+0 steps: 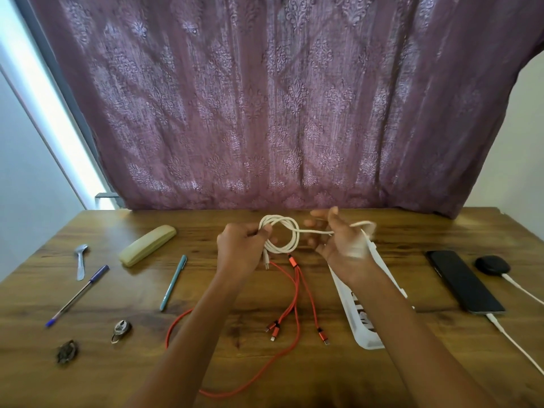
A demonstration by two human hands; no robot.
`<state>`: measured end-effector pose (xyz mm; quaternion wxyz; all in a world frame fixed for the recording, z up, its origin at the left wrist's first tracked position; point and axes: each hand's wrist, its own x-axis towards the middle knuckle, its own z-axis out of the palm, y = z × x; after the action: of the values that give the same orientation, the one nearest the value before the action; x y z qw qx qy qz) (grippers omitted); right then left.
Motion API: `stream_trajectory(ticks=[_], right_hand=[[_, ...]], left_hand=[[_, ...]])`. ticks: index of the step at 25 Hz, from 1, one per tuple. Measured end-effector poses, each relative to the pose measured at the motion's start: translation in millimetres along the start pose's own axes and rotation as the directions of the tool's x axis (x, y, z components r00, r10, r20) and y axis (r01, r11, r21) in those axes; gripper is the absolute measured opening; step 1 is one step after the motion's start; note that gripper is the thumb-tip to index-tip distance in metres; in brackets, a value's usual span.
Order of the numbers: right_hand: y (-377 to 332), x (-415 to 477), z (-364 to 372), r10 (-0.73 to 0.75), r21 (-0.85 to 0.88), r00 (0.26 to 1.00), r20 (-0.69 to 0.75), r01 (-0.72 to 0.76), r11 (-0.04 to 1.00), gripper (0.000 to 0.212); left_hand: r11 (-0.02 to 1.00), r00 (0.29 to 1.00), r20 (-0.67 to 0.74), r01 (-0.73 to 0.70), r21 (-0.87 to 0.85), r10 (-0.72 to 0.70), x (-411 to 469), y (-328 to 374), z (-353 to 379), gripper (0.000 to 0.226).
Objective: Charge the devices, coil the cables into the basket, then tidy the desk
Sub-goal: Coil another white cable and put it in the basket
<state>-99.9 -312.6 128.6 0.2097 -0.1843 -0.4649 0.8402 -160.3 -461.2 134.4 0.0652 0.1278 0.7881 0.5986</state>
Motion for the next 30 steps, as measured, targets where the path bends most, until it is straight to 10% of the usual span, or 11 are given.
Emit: stream_trajectory(ticks=[2,7,12,17,20,30], right_hand=[[-5.8,2.1,-6.8,0.187,0.208,0.982,-0.017,-0.179,0.962,0.032],[2.7,-4.0,-11.2,0.326,0.111,0.933,-0.150,-0.312,0.944,0.037],[4.7,-36.5,2.6,0.529,-0.319,0.846,0.067,-0.485,0.815,0.074],[4.6,-58.7,20.8,0.038,-0.343,0.986,0.165,0.021,0.939,0.028],[22.1,-38.5,18.3,-0.312,-0.668,0.948,0.063,0.273,0.692,0.047],[2.4,-18.7,17.7,-0.046,-0.392,0.995,0.085,0.076,0.917,0.013]], left_hand=[[0.999,0.999,-0.027,0.016,-0.031,-0.016,-0.4,0.3,-2.1,0.026],[0.983,0.991,-0.039,0.118,-0.143,-0.125,-3.2,-1.5,-0.1,0.026],[0.992,0.980,-0.180,0.060,-0.110,-0.080,-7.1,4.8,3.2,0.031],[0.994,0.983,-0.172,0.045,-0.101,-0.062,-8.8,6.8,4.1,0.028],[0.985,0.990,-0.125,0.044,-0.168,-0.065,-8.4,3.5,8.4,0.030],[0.915,0.971,0.196,0.198,-0.352,-0.135,-6.4,3.1,4.7,0.021]])
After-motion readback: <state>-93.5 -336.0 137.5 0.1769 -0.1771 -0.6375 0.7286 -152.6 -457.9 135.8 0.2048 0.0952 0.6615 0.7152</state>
